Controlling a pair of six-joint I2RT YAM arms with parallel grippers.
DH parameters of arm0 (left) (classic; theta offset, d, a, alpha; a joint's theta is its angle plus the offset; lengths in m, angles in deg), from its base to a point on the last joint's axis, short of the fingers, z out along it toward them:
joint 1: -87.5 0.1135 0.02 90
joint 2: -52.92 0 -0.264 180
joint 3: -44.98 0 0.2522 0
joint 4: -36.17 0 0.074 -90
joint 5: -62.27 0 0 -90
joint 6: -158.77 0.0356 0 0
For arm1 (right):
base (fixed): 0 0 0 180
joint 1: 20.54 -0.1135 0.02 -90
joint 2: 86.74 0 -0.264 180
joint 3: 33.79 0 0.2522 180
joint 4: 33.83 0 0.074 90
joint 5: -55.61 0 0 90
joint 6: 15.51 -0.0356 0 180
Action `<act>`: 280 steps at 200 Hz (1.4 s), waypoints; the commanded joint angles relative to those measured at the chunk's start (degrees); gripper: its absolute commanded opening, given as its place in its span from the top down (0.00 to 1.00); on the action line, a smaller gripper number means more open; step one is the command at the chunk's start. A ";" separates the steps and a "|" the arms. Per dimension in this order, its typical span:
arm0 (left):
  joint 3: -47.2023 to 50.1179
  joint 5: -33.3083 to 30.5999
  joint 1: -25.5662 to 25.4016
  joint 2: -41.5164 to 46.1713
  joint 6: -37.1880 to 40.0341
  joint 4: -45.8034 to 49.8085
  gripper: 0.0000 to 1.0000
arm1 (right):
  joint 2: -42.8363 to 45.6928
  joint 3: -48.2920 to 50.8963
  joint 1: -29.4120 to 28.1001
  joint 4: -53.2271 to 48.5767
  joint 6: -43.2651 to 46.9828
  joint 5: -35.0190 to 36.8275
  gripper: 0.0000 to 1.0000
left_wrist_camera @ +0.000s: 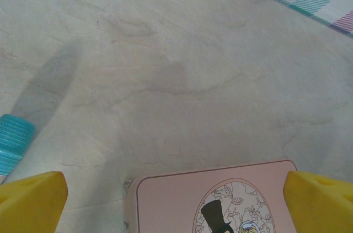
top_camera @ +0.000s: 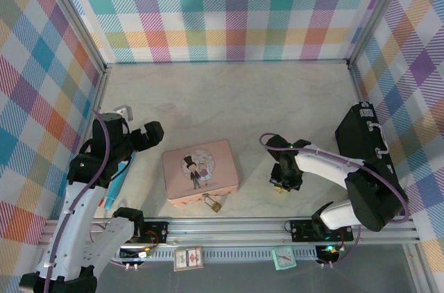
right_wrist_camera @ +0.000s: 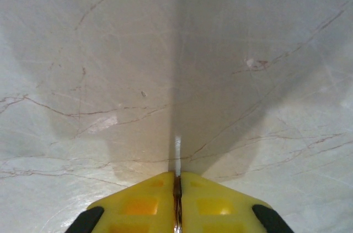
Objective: Unlock the padlock with the key
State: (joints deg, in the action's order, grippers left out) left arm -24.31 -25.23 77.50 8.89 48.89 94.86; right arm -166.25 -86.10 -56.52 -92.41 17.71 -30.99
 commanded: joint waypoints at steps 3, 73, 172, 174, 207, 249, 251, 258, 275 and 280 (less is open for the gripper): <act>0.50 0.22 -0.46 0.45 0.79 0.07 0.00 | 0.47 1.88 -0.36 -0.36 -1.60 -0.41 0.92; 0.60 0.04 -0.46 0.09 0.72 0.42 0.00 | 2.63 2.42 -0.31 2.60 -2.96 -3.60 0.94; 0.50 0.23 -0.46 -0.27 0.51 0.60 0.00 | 5.68 2.23 -0.31 2.99 -2.42 -4.28 0.92; 0.50 0.25 -0.46 -0.27 0.49 0.60 0.00 | 5.61 2.35 -0.38 3.11 -2.45 -4.35 0.92; 0.51 0.22 -0.46 -0.26 0.49 0.60 0.00 | 4.56 3.68 -0.31 4.78 -2.78 -4.72 0.91; 0.51 0.13 -0.46 -0.35 0.46 0.60 0.00 | 3.65 3.73 -0.31 4.74 -2.51 -4.96 0.89; 0.51 0.13 -0.46 -0.35 0.50 0.60 0.00 | 3.70 3.67 -0.31 4.70 -2.54 -4.98 0.89; 0.50 0.13 -0.46 -0.42 0.47 0.58 0.00 | 3.82 3.57 -0.31 4.66 -2.53 -5.13 0.88; 0.51 0.13 -0.50 -0.48 0.48 0.60 0.00 | 4.39 3.80 -0.31 4.47 -2.72 -5.41 0.86; 0.51 0.07 -0.46 -0.50 0.48 0.60 0.00 | 4.59 3.99 -0.31 4.43 -2.91 -5.55 0.85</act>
State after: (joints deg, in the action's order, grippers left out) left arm -24.31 -25.23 77.50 8.36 48.91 95.02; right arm -162.20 -82.84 -56.57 -87.47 15.16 -35.36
